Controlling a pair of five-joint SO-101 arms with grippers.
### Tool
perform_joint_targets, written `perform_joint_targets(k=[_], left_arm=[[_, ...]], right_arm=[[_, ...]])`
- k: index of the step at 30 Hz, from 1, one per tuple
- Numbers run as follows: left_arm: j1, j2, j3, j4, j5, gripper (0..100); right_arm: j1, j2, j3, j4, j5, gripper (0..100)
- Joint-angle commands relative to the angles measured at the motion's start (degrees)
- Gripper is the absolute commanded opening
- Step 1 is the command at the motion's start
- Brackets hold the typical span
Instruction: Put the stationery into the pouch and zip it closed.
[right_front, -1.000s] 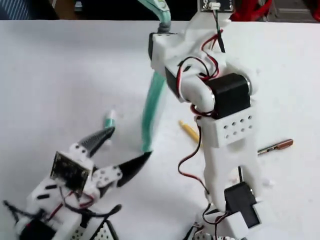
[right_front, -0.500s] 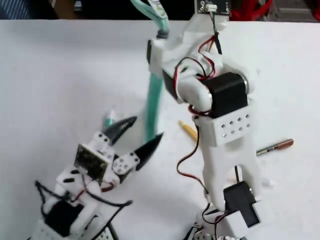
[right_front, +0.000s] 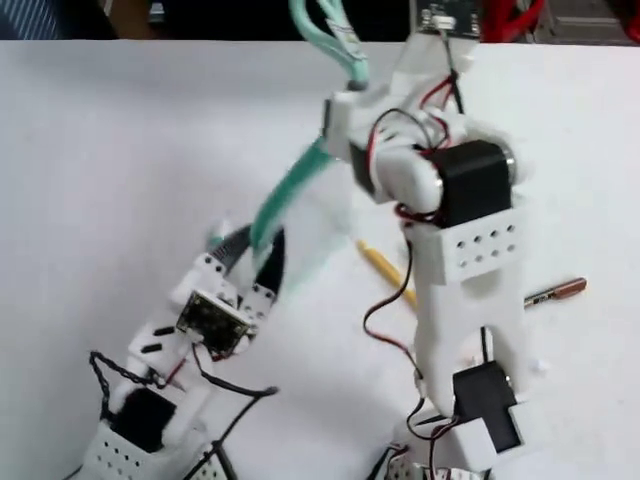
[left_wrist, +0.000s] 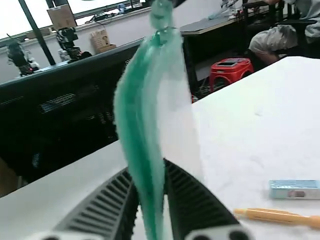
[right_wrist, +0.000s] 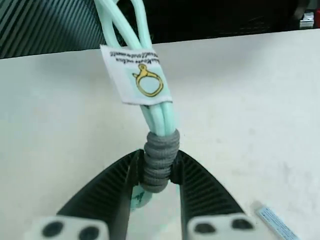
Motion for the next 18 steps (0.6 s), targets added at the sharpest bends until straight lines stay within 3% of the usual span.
perform_joint_targets(k=[1,5,11,18], left_arm=[[-2.86,-0.92,-0.53,-1.85,-1.85,3],[-2.24,-1.01,-2.55,2.73,-1.58,2],[4.79,-1.01,-15.12,22.15,1.14,2],[1.71,-1.01,-13.89,20.57,1.58,2]], right_arm=[[2.15,0.13,-1.67,3.21,4.57,1.7],[1.45,-0.57,-2.29,3.56,8.00,1.7],[-2.95,-2.07,-2.20,3.47,13.80,1.7],[-6.11,-2.15,-2.20,3.38,14.07,1.7]])
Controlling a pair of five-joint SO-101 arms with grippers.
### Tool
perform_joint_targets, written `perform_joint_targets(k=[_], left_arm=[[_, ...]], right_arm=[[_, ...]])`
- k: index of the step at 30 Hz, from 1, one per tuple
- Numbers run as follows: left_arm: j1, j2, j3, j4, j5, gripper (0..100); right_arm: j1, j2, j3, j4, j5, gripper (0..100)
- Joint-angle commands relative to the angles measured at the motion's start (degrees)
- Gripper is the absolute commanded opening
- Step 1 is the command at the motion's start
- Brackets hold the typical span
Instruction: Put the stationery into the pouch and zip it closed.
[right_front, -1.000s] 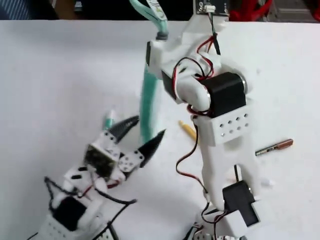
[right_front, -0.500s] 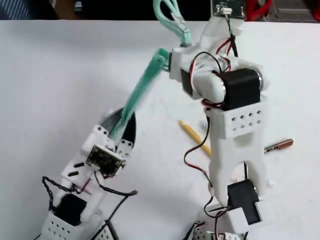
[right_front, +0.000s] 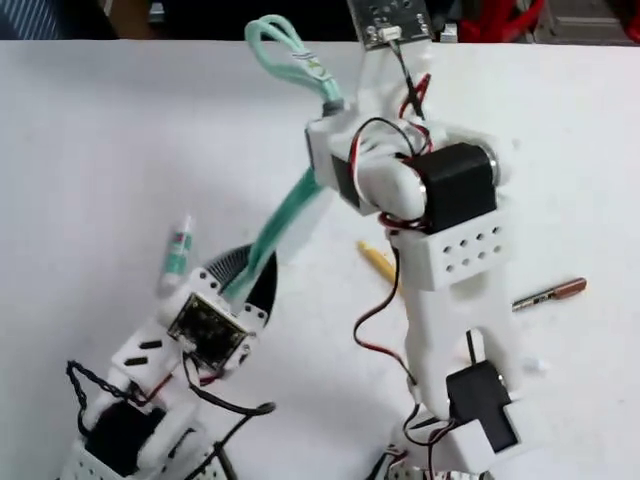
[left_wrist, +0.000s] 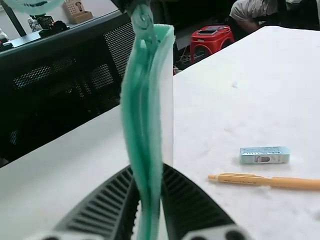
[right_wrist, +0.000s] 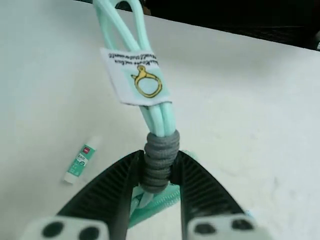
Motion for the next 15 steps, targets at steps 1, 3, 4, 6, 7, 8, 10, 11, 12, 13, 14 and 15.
perform_joint_targets(k=[1,3,4,6,7,8,10,11,12,13,14,15], left_arm=[[-2.51,-0.22,-2.64,-0.44,0.88,3],[-5.05,-0.22,-2.20,-0.44,0.97,6],[-6.55,-0.22,-1.32,-0.97,1.41,10],[-9.10,-0.22,2.73,-5.01,6.86,19],[-9.89,-0.22,5.71,-8.44,10.90,23],[-10.42,-0.22,8.62,-12.40,14.24,27],[-10.59,-0.13,12.13,-18.29,14.07,24],[-10.33,-0.13,12.57,-19.43,11.78,19],[-9.89,-0.13,12.66,-19.78,9.05,13],[-8.92,-0.13,12.75,-19.87,6.42,7],[-7.87,-0.13,12.75,-19.69,4.04,2],[-6.90,-0.13,13.01,-19.60,2.29,2]], right_arm=[[-1.98,-2.51,-1.85,0.13,0.70,1.7],[-1.98,-2.51,-1.85,-0.13,0.70,1.7],[-1.98,-2.42,-1.49,-0.92,0.70,1.7],[-1.89,-2.42,-1.41,-1.98,0.70,1.7],[-1.98,-2.42,-1.41,-2.24,0.53,1.7],[-1.98,-2.42,-1.41,-2.42,0.35,1.7],[-2.42,-2.42,-1.32,-2.59,0.26,1.7],[-2.59,-2.33,-1.32,-2.68,0.26,1.7],[-2.59,-2.15,-1.32,-2.68,0.26,1.7],[-2.59,-1.80,-1.32,-2.68,0.26,1.7],[-2.51,-1.27,-1.32,-2.68,0.26,1.7],[-2.51,-0.66,-1.32,-2.68,0.26,1.7]])
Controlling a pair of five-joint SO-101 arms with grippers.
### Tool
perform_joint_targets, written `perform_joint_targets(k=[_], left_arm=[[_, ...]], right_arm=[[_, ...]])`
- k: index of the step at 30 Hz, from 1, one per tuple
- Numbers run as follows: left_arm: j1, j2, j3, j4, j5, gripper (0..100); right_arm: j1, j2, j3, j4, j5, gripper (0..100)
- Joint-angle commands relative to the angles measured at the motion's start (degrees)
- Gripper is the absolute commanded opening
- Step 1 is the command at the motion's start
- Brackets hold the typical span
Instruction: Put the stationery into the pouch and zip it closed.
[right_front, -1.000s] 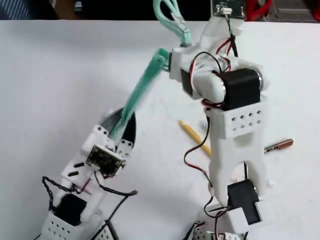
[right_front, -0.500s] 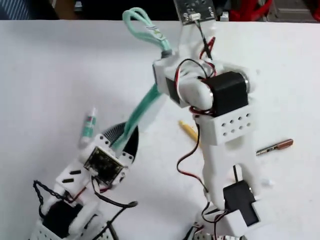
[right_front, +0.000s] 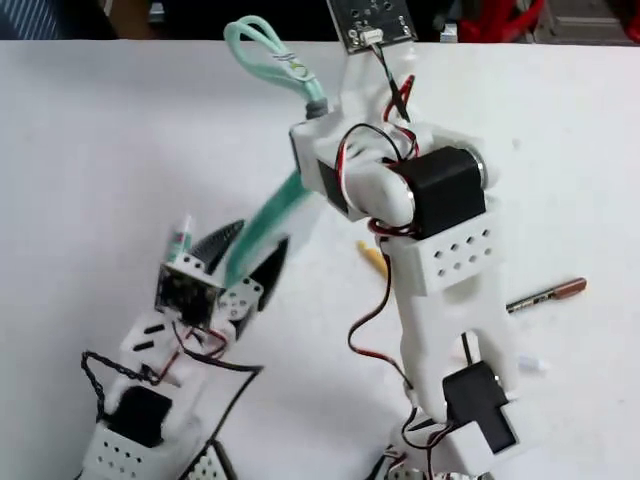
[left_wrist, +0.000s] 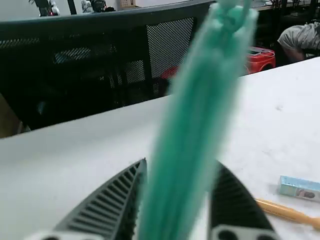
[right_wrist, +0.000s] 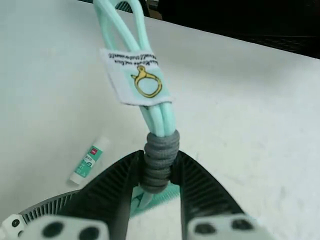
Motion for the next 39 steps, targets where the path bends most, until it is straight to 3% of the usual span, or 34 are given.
perform_joint_targets(k=[1,6,18,32,39], left_arm=[[3.56,-0.84,0.53,-2.46,-7.38,4],[3.38,-0.84,0.44,-2.46,-7.82,2],[0.92,-0.84,0.00,0.35,-7.91,2],[1.27,-0.92,0.00,0.09,-10.73,2],[1.27,-0.92,0.00,0.18,-10.73,2]], right_arm=[[-0.57,0.04,-1.32,-1.45,0.26,1.7],[-2.86,2.77,-1.49,-0.92,0.26,1.7],[-19.30,-0.84,-1.85,1.36,0.62,1.7],[-28.97,-6.11,0.26,1.10,0.70,1.7],[-29.76,-3.91,2.81,1.19,0.26,1.7]])
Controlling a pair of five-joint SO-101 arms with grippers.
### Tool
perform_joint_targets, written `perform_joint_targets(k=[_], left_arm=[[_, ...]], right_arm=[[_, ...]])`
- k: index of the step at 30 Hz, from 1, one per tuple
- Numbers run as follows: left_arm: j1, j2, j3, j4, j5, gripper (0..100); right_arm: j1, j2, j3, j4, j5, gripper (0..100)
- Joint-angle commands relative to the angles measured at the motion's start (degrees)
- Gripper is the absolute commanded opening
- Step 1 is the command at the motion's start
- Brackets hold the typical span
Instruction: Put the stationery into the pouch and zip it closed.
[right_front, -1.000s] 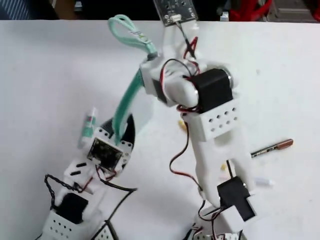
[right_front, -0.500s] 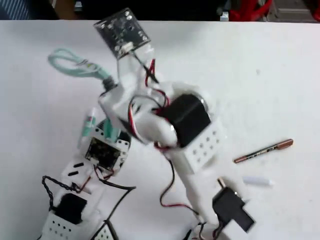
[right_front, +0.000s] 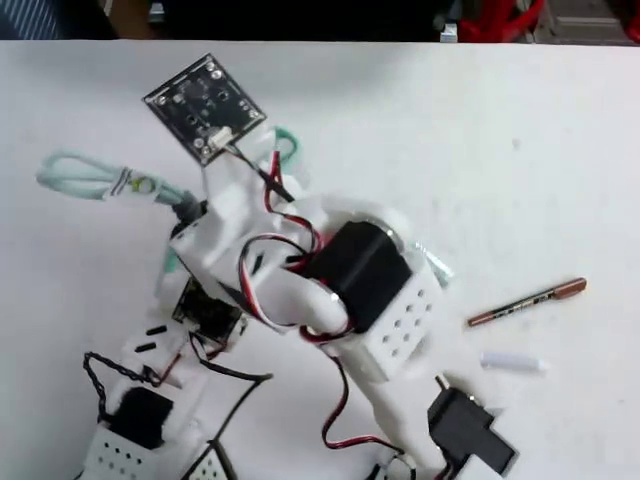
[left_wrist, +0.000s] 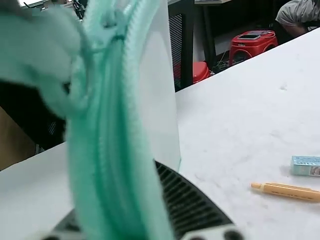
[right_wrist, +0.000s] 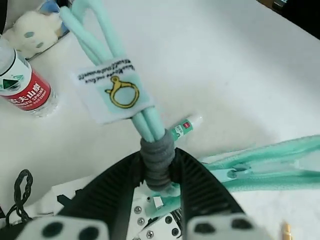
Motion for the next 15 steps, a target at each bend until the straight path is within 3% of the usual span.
perform_joint_targets(k=[1,7,15], left_arm=[[0.13,0.04,-0.97,-0.18,-0.70,2],[0.13,0.04,-0.97,-0.26,-0.88,2],[0.13,0.04,-0.97,-0.26,-0.97,2]], right_arm=[[-3.30,-0.13,-0.18,-0.22,0.00,1.7],[-9.89,0.48,-0.35,-2.24,0.44,1.7],[-10.24,0.40,-0.44,-3.30,0.44,1.7]])
